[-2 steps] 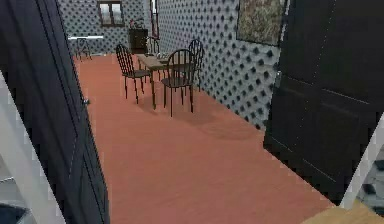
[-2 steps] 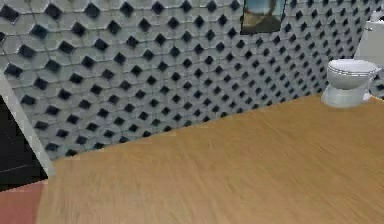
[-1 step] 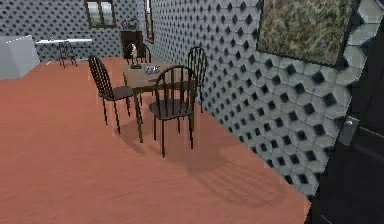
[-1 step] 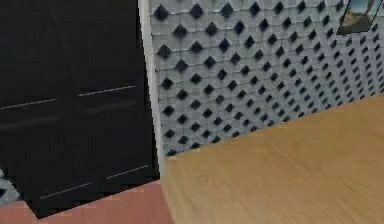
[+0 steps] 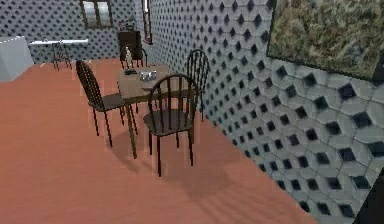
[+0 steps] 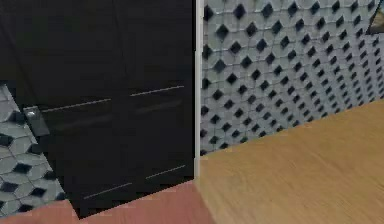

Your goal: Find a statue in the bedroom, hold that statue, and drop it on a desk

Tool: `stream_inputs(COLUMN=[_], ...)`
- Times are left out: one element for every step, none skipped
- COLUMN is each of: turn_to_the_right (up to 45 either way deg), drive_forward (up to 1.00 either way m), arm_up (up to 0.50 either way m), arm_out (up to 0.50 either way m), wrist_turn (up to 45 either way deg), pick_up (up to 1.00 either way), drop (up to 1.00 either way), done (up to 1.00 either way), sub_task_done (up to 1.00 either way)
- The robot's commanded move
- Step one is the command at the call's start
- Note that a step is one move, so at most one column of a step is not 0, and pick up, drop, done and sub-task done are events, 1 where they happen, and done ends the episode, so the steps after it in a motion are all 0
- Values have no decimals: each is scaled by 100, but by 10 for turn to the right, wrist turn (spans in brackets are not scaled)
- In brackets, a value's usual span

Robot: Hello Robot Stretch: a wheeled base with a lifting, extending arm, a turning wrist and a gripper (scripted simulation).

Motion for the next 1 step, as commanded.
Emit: stream_inputs(turn_to_the_right=[-360], drive_forward=[0], arm_up=[0], arm_out=[0], wrist_turn=[0], pick_up=[0], drop=[0], done=[0], sub_task_done=[0])
